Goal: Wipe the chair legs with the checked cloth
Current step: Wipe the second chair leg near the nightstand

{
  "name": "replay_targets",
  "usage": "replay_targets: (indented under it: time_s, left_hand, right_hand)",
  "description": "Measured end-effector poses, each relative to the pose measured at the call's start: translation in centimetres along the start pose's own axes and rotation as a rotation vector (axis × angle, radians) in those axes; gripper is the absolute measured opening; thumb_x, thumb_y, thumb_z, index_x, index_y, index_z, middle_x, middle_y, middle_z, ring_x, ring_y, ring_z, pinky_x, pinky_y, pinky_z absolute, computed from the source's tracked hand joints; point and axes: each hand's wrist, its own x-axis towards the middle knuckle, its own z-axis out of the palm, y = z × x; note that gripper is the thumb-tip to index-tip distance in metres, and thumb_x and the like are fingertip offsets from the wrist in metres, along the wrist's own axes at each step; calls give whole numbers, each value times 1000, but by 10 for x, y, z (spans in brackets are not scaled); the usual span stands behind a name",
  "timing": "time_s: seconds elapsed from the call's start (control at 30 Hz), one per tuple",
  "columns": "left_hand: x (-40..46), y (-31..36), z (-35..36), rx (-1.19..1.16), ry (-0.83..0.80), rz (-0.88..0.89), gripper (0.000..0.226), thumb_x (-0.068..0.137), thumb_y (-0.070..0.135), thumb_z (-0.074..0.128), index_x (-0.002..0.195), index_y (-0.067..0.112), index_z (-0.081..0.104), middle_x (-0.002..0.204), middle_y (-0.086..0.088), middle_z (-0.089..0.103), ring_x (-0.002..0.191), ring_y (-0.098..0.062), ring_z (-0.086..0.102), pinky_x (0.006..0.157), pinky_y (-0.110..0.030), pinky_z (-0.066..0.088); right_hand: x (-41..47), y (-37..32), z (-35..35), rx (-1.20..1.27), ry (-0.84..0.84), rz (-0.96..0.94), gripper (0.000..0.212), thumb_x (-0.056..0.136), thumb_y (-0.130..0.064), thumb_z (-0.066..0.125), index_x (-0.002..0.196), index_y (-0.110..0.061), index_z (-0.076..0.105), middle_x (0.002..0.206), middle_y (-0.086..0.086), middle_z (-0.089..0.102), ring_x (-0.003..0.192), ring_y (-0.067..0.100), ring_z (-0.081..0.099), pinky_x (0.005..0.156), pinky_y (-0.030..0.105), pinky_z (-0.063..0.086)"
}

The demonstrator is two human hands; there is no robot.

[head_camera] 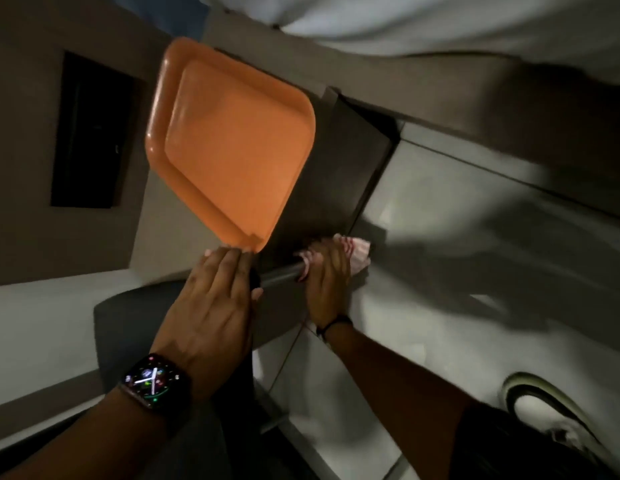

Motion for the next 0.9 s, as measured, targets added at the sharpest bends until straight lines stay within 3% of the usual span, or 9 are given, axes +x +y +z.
replay_targets:
  time_s: [0.07, 0.17, 0.27, 0.37, 0.5, 0.63, 0.7, 0.77, 0.9]
  left_hand:
    - [2, 3, 5, -33, 17, -19, 55, 106, 26, 35, 148, -11, 40, 146, -33, 50, 138, -48, 44, 124, -57, 29]
    - [1, 5, 3, -54, 15, -38, 55, 107, 25, 33, 149, -10, 38, 148, -33, 49, 139, -47, 43, 125, -56, 26]
    - [-5, 14, -5, -70, -1, -6, 54, 103, 20, 40, 147, -12, 42, 147, -34, 50, 139, -47, 46, 122, -59, 32]
    - [-16, 29, -8, -48, -11, 59, 55, 95, 15, 49, 141, -15, 47, 144, -36, 53, 135, -50, 51, 117, -61, 38]
    - [-17, 33, -6, -92, 21, 13, 54, 100, 19, 42, 144, -12, 45, 144, -34, 54, 136, -47, 50, 122, -57, 33]
    - [-13, 28, 3, -137, 53, -43, 55, 105, 24, 33, 146, -11, 42, 144, -33, 52, 135, -47, 46, 123, -57, 30]
    - [-12, 27, 7, -135, 70, -40, 55, 106, 26, 32, 146, -10, 42, 144, -33, 52, 135, -46, 46, 123, -55, 29]
    - [-12, 27, 8, -125, 85, -34, 55, 106, 26, 31, 147, -10, 42, 144, -33, 51, 135, -47, 46, 124, -55, 28]
    - [-14, 34, 2, -100, 52, -37, 57, 106, 26, 29, 147, -11, 41, 145, -34, 51, 136, -48, 45, 124, -57, 28]
  right_hand:
    - [15, 9, -8, 56, -29, 83, 32, 110, -8, 45, 115, 3, 74, 128, 25, 71, 134, 45, 59, 132, 39, 28]
    - [0, -20, -9, 154, -9, 37, 35, 108, -21, 39, 111, -8, 71, 114, 13, 69, 119, 39, 64, 123, 25, 38]
    - [-35, -49, -5, 45, -24, -125, 35, 111, -25, 34, 110, -19, 69, 114, 9, 70, 112, 35, 64, 109, 47, 48]
    - [-52, -67, -11, 13, -64, -162, 38, 116, -38, 26, 107, -29, 62, 113, -6, 62, 107, 27, 63, 107, 44, 47]
    - [-41, -41, -26, -44, -123, -171, 41, 117, -36, 29, 120, -25, 68, 126, -7, 67, 122, 20, 61, 121, 27, 36]
    - [5, 15, -30, 6, -101, 242, 44, 111, -18, 38, 133, 7, 67, 145, 28, 65, 145, 45, 53, 131, 57, 32]
    - [18, 28, -36, 58, -110, 320, 40, 115, -12, 37, 142, 4, 62, 156, 25, 57, 155, 42, 43, 134, 54, 27]
    - [16, 31, -41, 6, -138, 264, 42, 116, -11, 35, 150, -3, 59, 166, 19, 47, 163, 36, 31, 137, 47, 20]
    - [-28, -1, -38, -47, -147, -38, 46, 113, -18, 34, 152, -11, 57, 165, 14, 50, 160, 34, 40, 135, 49, 26]
